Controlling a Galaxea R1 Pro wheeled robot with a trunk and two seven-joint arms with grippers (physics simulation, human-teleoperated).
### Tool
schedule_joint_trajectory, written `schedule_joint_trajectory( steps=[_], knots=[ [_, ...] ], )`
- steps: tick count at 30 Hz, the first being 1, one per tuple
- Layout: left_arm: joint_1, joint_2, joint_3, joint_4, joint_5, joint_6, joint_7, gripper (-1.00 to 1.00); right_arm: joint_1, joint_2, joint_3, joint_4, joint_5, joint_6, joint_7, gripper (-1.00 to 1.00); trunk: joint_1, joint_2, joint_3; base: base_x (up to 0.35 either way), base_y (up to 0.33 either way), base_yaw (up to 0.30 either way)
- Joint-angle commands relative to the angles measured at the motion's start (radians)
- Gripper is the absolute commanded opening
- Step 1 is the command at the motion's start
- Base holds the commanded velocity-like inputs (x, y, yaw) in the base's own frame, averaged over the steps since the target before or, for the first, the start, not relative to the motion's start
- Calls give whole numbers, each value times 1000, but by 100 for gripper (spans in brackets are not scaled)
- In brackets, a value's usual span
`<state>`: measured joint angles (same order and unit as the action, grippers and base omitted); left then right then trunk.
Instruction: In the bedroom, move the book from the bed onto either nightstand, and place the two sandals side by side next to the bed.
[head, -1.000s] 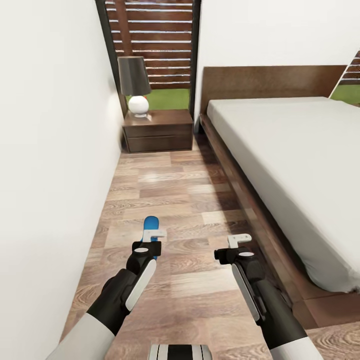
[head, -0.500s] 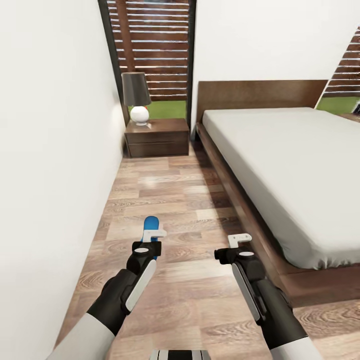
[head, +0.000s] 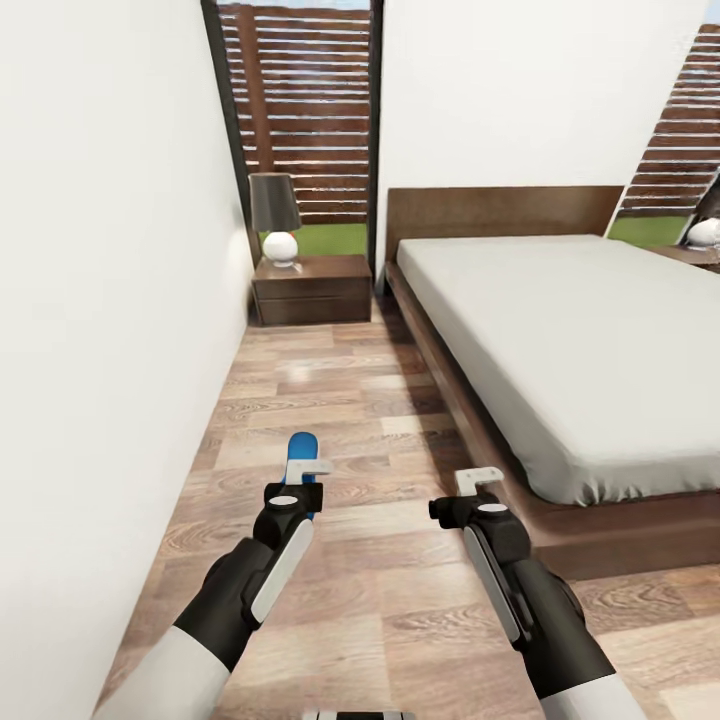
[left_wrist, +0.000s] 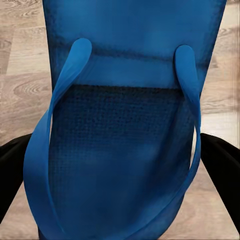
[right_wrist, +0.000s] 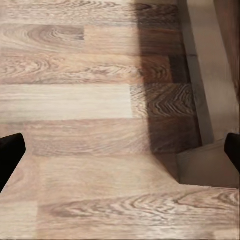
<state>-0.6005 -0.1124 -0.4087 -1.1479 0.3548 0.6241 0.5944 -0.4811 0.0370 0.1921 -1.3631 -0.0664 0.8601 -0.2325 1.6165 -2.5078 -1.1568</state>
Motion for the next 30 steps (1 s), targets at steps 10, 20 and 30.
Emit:
schedule_joint_trajectory(
  steps=[10, 20, 30],
  knots=[
    [-1, 0, 1, -1, 4, 2, 11, -100, -1, 0, 1, -1, -7, 4, -8, 100, -5, 2, 38, -307, -110, 0],
    [-1, 0, 2, -2, 4, 2, 12, -100, -1, 0, 1, -2, -7, 4, -8, 100, -10, 4, 77, -89, -40, -157],
    [-1, 0, 3, -4, 3, 2, 12, -100, -1, 0, 0, -2, -6, 4, -8, 100, -14, 7, 115, -2, -1, -282]
  ],
)
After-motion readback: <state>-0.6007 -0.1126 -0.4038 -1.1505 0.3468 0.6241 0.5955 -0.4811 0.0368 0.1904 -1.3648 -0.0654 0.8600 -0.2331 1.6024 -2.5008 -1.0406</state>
